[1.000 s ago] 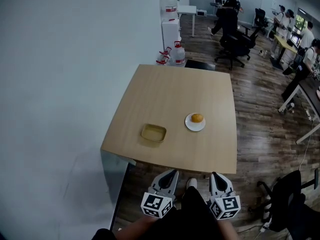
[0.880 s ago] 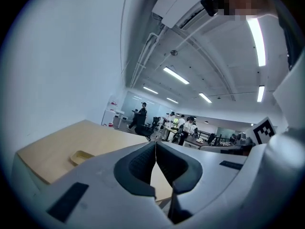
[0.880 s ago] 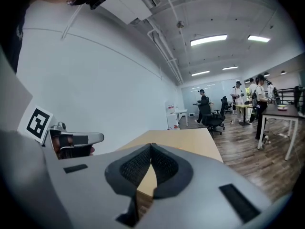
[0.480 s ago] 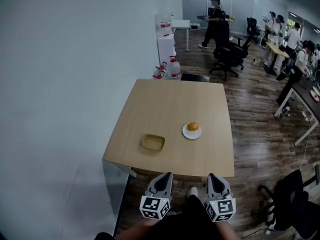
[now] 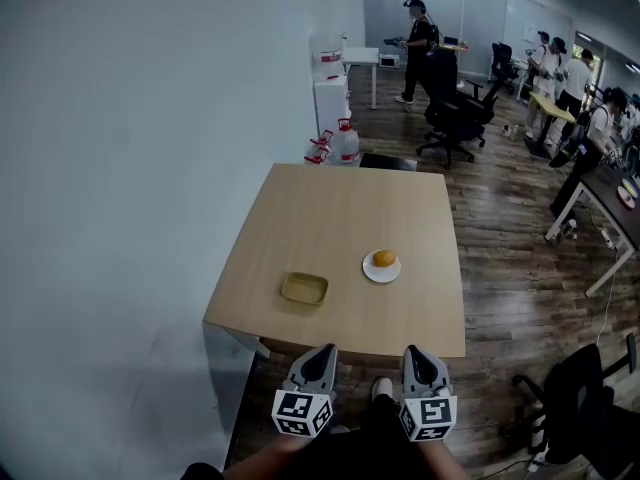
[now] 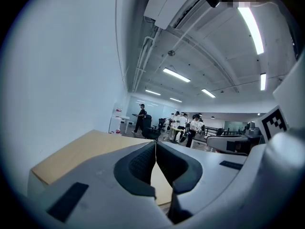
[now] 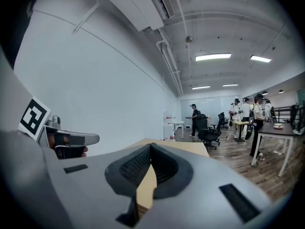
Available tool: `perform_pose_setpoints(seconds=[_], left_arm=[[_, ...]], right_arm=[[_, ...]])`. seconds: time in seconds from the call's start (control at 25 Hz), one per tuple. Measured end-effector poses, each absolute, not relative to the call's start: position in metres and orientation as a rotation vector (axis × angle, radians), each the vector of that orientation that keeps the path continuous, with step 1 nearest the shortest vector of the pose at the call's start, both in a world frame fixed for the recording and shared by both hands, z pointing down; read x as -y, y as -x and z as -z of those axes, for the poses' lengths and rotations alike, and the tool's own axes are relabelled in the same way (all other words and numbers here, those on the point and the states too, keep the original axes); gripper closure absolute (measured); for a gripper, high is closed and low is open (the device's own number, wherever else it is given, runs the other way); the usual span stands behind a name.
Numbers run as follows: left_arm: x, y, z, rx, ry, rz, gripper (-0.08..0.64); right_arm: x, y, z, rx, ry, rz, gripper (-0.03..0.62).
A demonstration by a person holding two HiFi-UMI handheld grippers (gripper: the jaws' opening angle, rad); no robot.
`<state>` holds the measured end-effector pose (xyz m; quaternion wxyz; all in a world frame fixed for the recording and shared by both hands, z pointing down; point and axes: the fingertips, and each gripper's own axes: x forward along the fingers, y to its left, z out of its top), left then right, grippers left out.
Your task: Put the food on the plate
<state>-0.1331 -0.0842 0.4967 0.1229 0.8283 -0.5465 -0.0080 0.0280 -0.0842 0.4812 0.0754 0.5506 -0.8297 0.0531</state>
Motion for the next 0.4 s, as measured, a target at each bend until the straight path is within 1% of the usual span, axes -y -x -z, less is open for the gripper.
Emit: perform_pose_setpoints(seconds=[0.4], left_arm=[[0.087, 0.158, -0.509, 1.603, -2.332, 0.048, 0.543]], right_arm=[[0.088, -0.015, -0.483, 2.482, -1.608, -0.142, 0.532]])
